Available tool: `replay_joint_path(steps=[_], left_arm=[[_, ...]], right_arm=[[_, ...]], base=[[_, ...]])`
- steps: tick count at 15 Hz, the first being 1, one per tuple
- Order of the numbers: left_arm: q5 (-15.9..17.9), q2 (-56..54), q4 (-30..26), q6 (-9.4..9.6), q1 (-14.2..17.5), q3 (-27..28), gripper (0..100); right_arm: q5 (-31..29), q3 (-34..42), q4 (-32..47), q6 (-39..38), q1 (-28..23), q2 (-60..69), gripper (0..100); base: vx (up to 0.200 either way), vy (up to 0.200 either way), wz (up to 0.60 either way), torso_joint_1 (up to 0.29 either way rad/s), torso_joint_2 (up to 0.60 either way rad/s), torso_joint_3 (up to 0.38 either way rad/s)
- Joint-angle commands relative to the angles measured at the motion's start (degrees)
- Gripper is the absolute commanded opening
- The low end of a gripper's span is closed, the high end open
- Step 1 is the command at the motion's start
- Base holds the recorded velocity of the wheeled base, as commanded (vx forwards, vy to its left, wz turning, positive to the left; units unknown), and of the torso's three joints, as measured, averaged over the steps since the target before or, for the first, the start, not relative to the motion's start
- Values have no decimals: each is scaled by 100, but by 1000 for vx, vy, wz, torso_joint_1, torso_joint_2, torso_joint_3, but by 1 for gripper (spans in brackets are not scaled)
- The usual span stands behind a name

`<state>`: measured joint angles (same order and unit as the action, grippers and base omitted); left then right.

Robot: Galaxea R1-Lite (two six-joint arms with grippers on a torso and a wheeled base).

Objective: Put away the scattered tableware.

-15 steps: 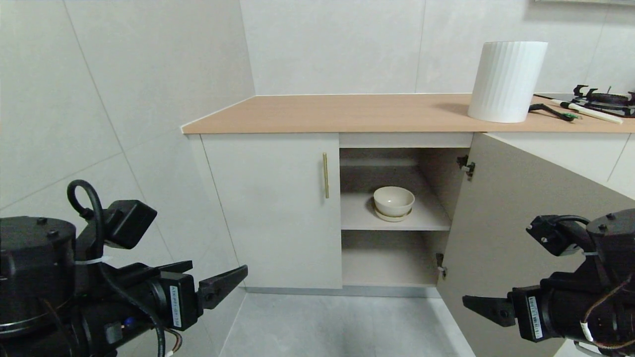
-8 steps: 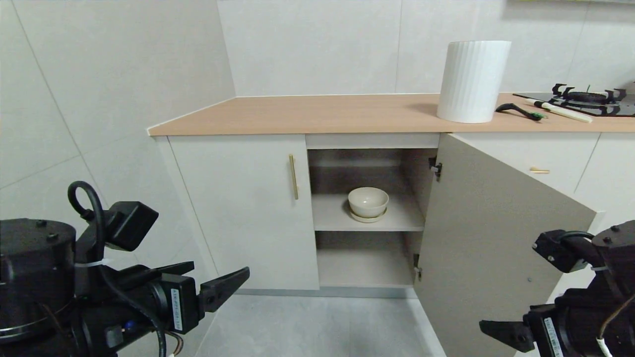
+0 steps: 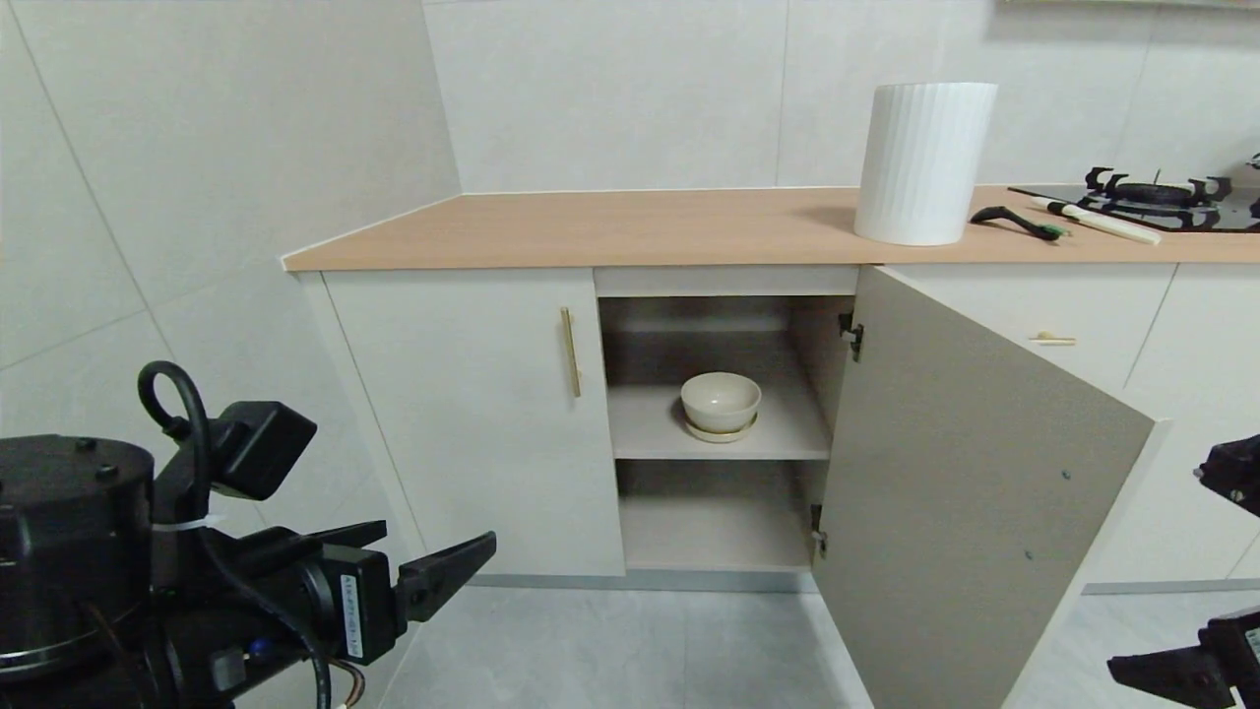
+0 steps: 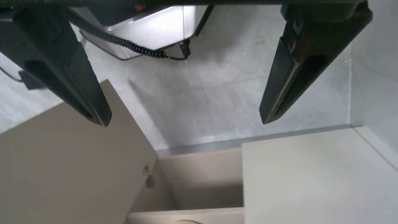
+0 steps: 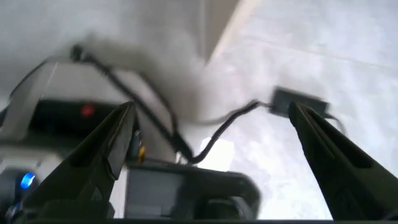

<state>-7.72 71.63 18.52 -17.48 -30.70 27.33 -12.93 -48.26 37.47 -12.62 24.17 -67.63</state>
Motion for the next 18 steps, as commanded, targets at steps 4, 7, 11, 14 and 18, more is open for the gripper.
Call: replay_joint_path(steps=[4, 7, 11, 14, 18], left_arm=[[7, 17, 3, -10, 2, 0, 100], [7, 17, 3, -1, 2, 0, 100], [7, 17, 3, -10, 2, 0, 100], [7, 17, 3, -10, 2, 0, 100], [16, 17, 12, -10, 2, 0, 100]], right_arm=[[-130, -280, -443, 611, -2031, -303, 100], [-78, -280, -900, 1024, -2848, -479, 100], [-43, -140, -1875, 752, -2954, -1279, 100], [-43, 19, -2798, 295, -2918, -1920, 100], [116, 405, -4011, 49, -2795, -2694, 100]], base=[[0, 0, 0, 0, 0, 0], [0, 0, 0, 0, 0, 0], [0, 0, 0, 0, 0, 0], [0, 0, 0, 0, 0, 0], [0, 0, 0, 0, 0, 0]])
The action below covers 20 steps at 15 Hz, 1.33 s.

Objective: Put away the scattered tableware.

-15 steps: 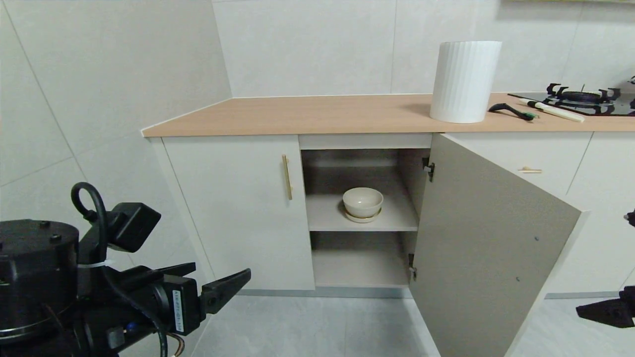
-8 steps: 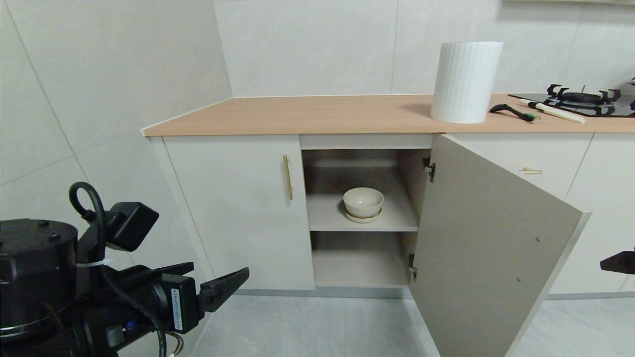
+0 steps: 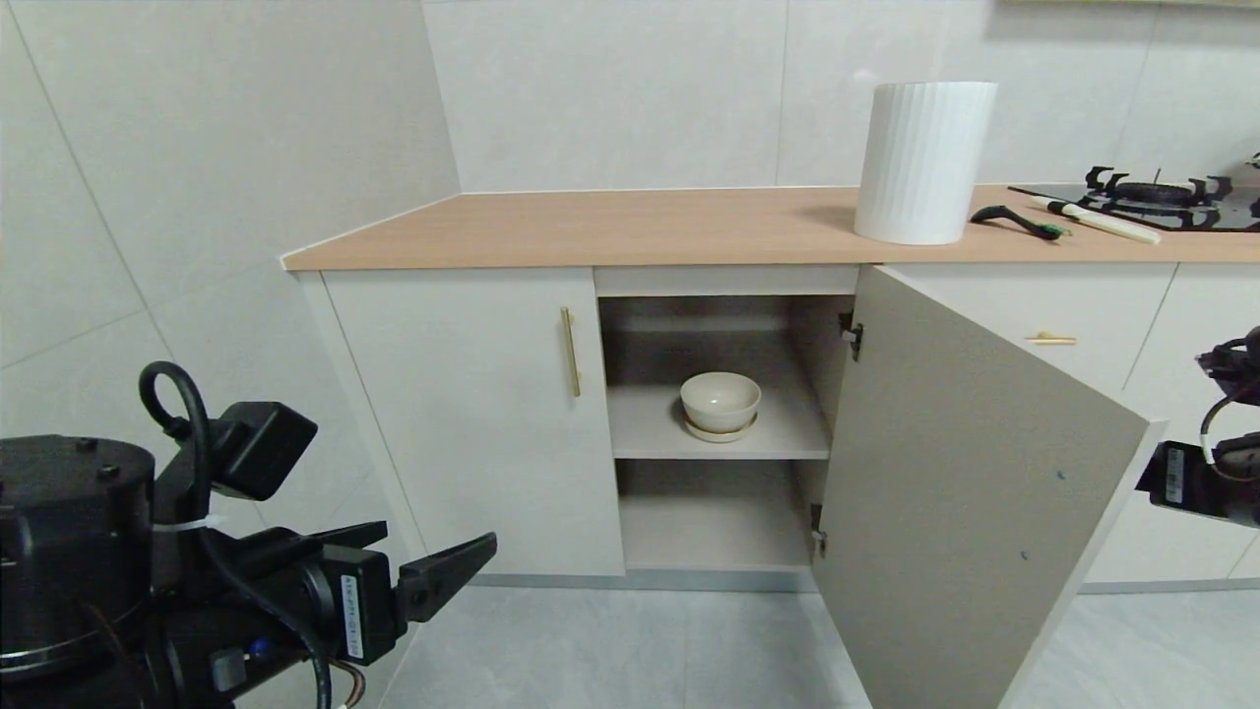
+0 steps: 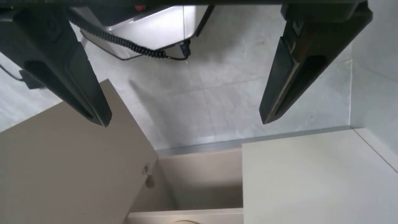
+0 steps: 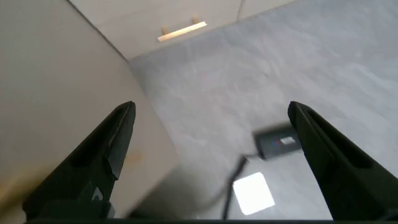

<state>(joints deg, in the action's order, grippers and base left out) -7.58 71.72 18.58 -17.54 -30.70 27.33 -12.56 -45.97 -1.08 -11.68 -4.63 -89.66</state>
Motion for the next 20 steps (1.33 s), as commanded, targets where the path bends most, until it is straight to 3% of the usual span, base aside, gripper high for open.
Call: replay_joint_path(steps=[1, 3, 9, 14, 20], left_arm=[[-6, 9, 14, -12, 2, 0, 100], [-6, 9, 32, -21, 2, 9, 100], [2, -9, 172, -65, 73, 62, 100], [-15, -17, 146, -39, 90, 71, 100], [-24, 18, 164, -48, 125, 53, 100]], right_arm=[[219, 273, -322, -63, 182, -517, 100], [394, 440, -436, -71, 349, -526, 100], [500, 572, -700, -423, 1623, -640, 100], [737, -536, -788, -388, 2696, -1335, 100], [1194, -1204, -946, -423, 2933, -2196, 100]], base=[[0, 0, 0, 0, 0, 0], [0, 0, 0, 0, 0, 0], [0, 0, 0, 0, 0, 0], [0, 0, 0, 0, 0, 0], [0, 0, 0, 0, 0, 0]])
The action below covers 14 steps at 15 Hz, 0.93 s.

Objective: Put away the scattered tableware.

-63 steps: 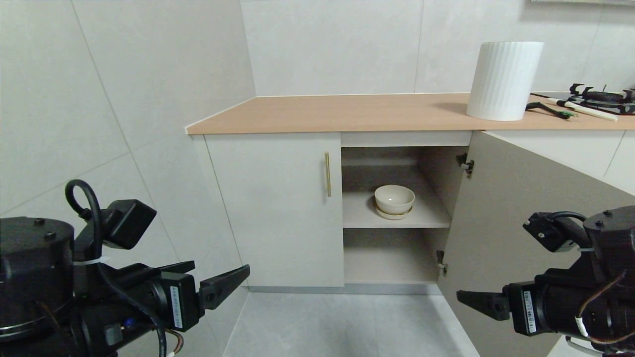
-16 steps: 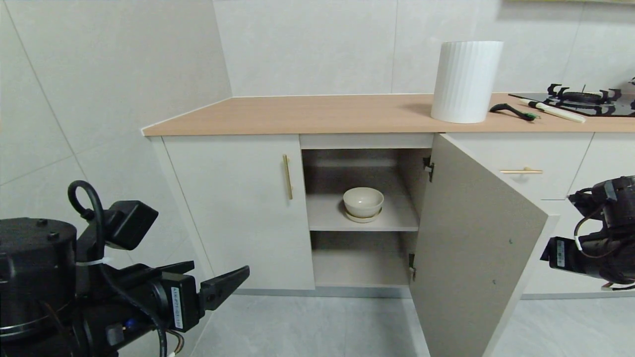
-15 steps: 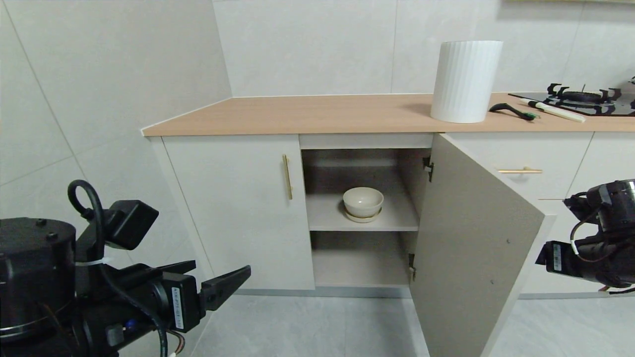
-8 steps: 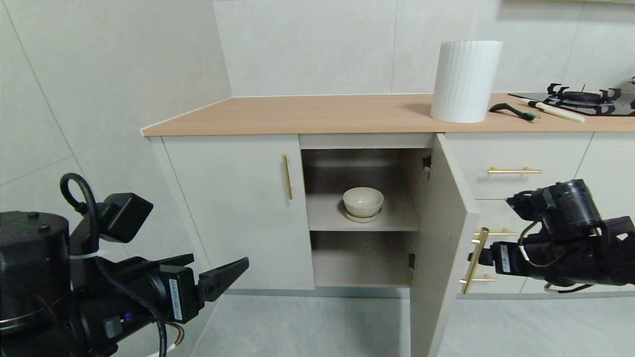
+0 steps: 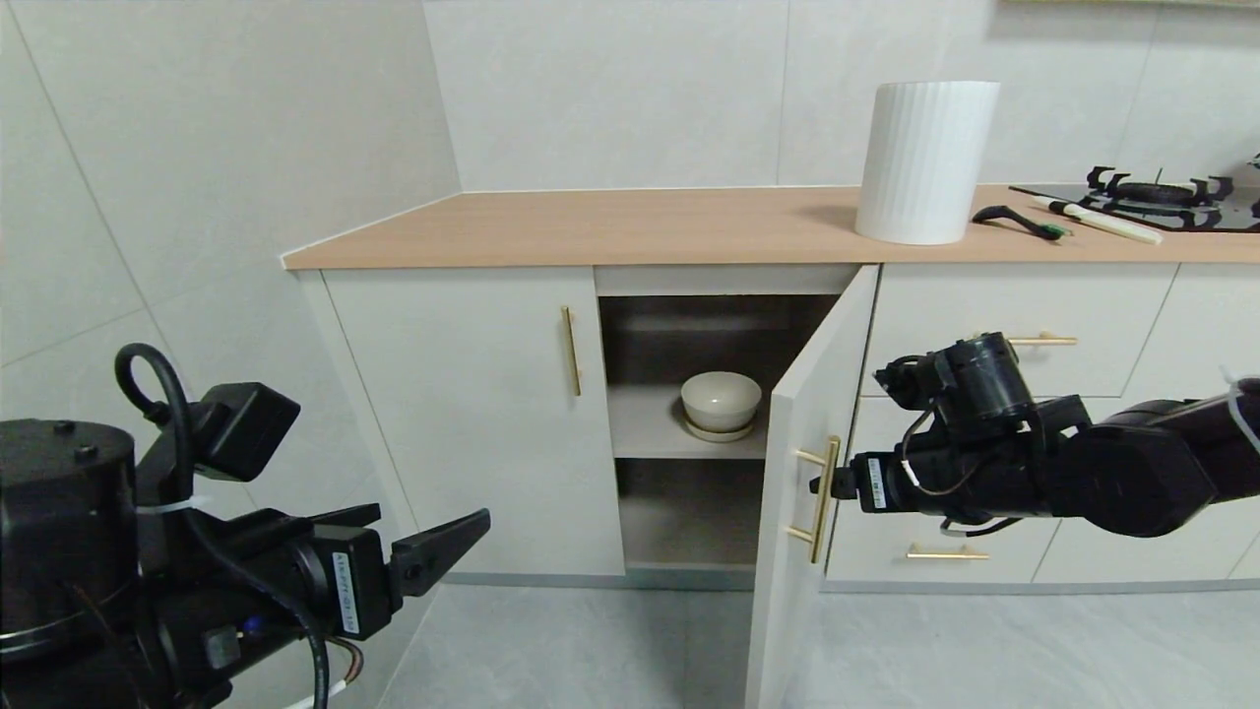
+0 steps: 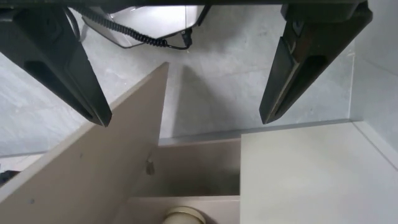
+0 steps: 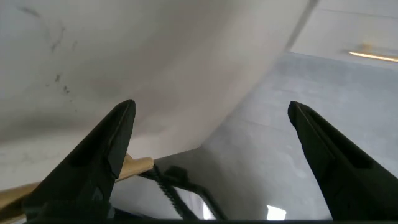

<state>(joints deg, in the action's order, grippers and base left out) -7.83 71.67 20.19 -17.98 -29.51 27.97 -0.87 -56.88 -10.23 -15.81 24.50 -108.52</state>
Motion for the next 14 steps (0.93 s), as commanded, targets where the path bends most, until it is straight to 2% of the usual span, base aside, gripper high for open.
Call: replay_joint_path(steps=[1, 7, 12, 14], left_arm=[[0, 84, 3, -12, 7, -19, 100], [-8, 93, -6, 5, 16, -28, 100], [0, 119, -6, 14, 16, -19, 100], [0, 137, -6, 14, 16, -28, 100]], right_arm=[[34, -104, -58, -10, 19, -319, 100], [16, -86, -392, -150, 19, -477, 100], [25, -104, -410, -388, 160, -530, 100], [25, -130, -427, -511, 213, -539, 100]], base=[[0, 0, 0, 0, 0, 0], [0, 0, 0, 0, 0, 0], [200, 0, 0, 0, 1, 2], [0, 0, 0, 0, 0, 0]])
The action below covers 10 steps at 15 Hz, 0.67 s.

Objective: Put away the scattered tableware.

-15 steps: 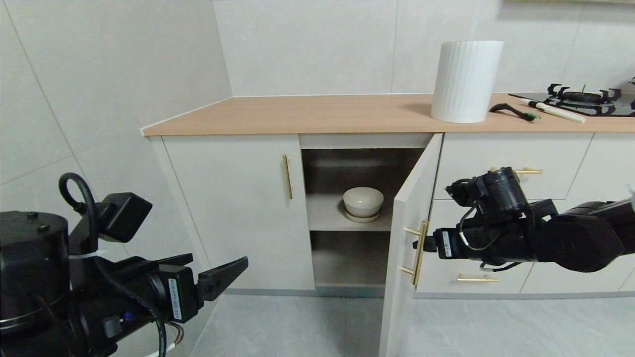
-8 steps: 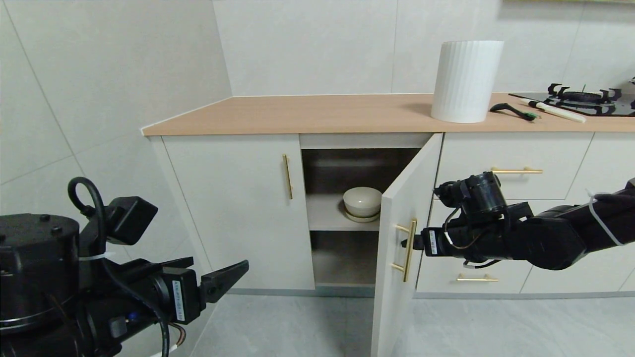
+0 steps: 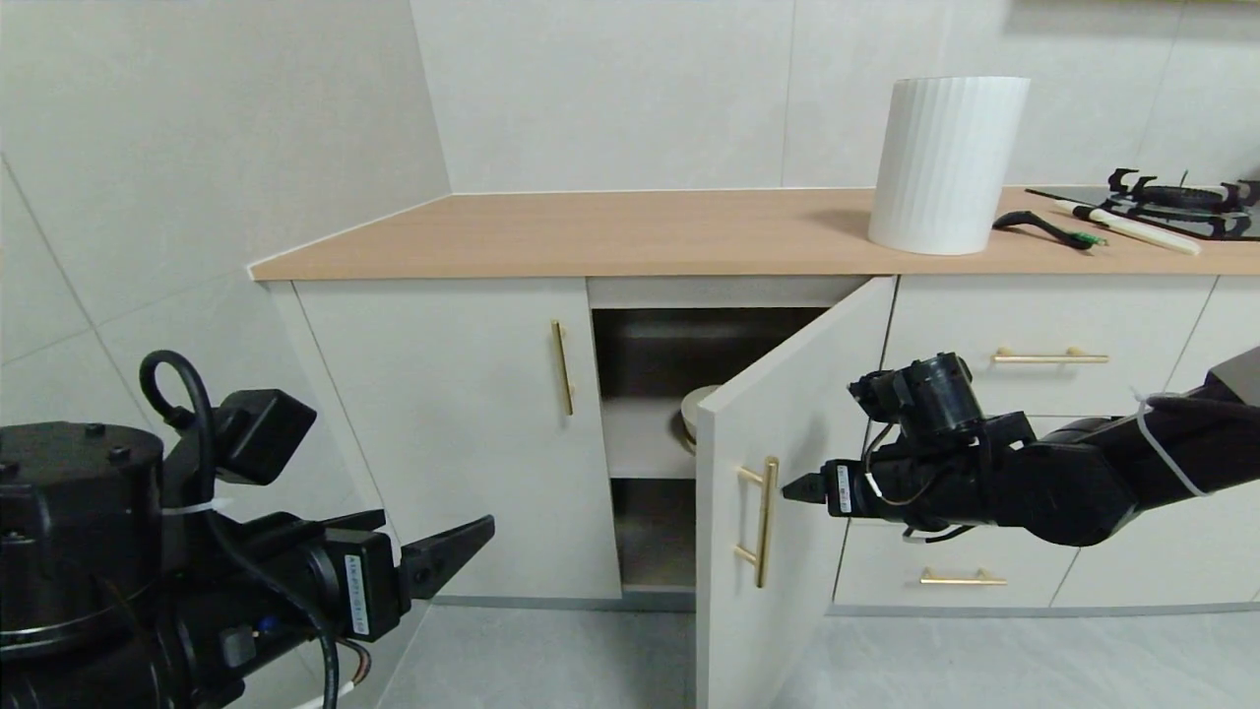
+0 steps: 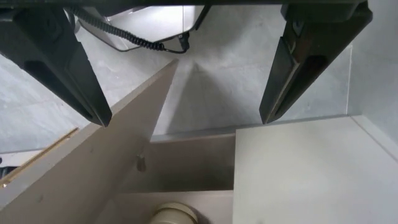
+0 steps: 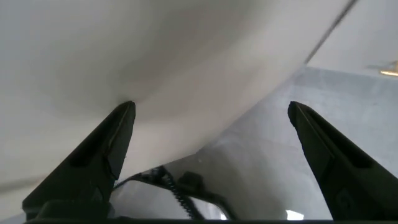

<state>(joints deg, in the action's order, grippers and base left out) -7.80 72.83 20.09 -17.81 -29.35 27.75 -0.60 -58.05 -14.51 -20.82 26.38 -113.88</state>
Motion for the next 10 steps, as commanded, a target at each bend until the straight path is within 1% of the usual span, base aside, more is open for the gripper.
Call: replay_joint_path(steps=[1, 4, 5, 7, 8, 9, 10], left_arm=[[-2, 3, 4, 14, 0, -24, 100], [-11, -23, 21, -3, 0, -6, 100], [-11, -23, 21, -12, 0, 3, 100], [-11, -23, 21, -21, 0, 12, 100], [-11, -23, 21, -30, 0, 12, 100], [-11, -23, 21, -21, 0, 12, 100], [-11, -23, 21, -21, 0, 12, 100]], right_arm=[[7, -13, -149, -177, 104, -81, 100], [-11, -40, -896, -669, 262, -459, 100], [-11, -127, -1028, -871, 298, -556, 100], [-28, -417, -1081, -1372, 377, -811, 100], [-46, -514, -1081, -1495, 394, -872, 100], [-125, -848, -1081, -1961, 403, -1101, 100], [-169, -1085, -1081, -2233, 403, -1268, 100]], base=[[0, 0, 0, 0, 0, 0], [0, 0, 0, 0, 0, 0], [0, 0, 0, 0, 0, 0], [0, 0, 0, 0, 0, 0], [0, 0, 0, 0, 0, 0], [0, 0, 0, 0, 0, 0], [0, 0, 0, 0, 0, 0]])
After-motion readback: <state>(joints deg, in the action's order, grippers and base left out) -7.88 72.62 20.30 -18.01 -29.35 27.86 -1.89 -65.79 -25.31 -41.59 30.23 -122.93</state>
